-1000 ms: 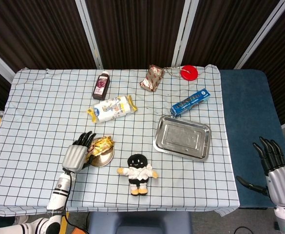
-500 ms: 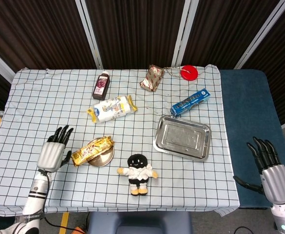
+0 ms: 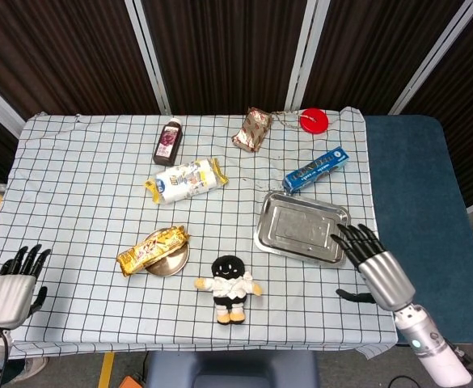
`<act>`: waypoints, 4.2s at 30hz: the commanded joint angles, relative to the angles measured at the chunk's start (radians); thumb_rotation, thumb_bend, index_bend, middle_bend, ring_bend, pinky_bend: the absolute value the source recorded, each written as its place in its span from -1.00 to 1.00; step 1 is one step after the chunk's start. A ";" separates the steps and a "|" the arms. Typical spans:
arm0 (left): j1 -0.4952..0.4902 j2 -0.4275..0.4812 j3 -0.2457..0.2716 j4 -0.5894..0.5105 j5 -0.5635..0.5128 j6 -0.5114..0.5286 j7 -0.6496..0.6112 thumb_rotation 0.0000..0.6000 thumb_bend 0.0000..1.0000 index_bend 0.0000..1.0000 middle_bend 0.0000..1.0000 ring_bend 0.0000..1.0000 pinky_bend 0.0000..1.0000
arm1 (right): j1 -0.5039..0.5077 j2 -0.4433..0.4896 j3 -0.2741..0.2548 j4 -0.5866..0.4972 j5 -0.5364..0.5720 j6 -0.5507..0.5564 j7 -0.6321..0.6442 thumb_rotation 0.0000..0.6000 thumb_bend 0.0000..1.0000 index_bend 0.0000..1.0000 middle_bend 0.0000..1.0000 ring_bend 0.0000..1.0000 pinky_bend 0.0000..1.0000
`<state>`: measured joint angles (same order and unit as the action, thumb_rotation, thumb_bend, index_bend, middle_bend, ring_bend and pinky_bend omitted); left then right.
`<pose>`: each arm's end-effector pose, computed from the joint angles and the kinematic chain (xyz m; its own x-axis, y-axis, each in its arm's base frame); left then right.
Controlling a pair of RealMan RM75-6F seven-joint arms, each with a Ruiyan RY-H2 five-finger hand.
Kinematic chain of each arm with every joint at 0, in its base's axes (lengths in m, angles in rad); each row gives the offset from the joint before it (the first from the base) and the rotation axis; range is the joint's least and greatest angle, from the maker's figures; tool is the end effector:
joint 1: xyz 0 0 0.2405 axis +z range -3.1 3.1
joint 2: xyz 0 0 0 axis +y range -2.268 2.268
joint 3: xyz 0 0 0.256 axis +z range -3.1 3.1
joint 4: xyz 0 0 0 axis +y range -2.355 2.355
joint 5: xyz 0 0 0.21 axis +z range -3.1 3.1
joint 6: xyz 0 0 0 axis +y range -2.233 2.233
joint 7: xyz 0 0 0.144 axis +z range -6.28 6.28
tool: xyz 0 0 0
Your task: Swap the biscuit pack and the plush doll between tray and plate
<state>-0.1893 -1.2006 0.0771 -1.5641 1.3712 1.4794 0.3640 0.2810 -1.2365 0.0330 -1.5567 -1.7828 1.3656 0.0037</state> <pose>-0.3215 0.1868 0.1266 0.6768 0.0997 0.7294 0.7339 -0.0131 -0.6791 -0.2422 -0.2215 0.0938 0.4050 -0.0575 0.9125 -0.8240 -0.4556 0.3369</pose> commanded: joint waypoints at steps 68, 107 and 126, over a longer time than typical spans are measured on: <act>0.101 0.077 -0.157 -0.058 -0.088 -0.008 -0.137 1.00 -0.09 -0.79 -0.82 -0.89 -0.55 | 0.301 -0.250 0.155 0.078 0.426 -0.093 -0.453 1.00 -0.63 0.91 0.43 0.54 0.34; 0.106 0.078 -0.160 -0.071 -0.080 -0.026 -0.147 1.00 -0.09 -0.79 -0.82 -0.89 -0.55 | 0.148 -0.060 0.098 -0.048 0.447 -0.035 -0.318 1.00 -0.87 -1.00 -1.00 -1.00 -0.96; 0.109 0.066 -0.144 -0.079 -0.024 0.000 -0.108 1.00 -0.09 -0.79 -0.81 -0.89 -0.55 | -0.146 0.009 0.100 -0.039 0.447 0.335 -0.244 1.00 -0.87 -1.00 -1.00 -1.00 -0.91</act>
<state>-0.0803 -1.1333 -0.0676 -1.6432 1.3463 1.4784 0.2548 0.1645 -1.1931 0.1267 -1.6606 -1.3731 1.6941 -0.2822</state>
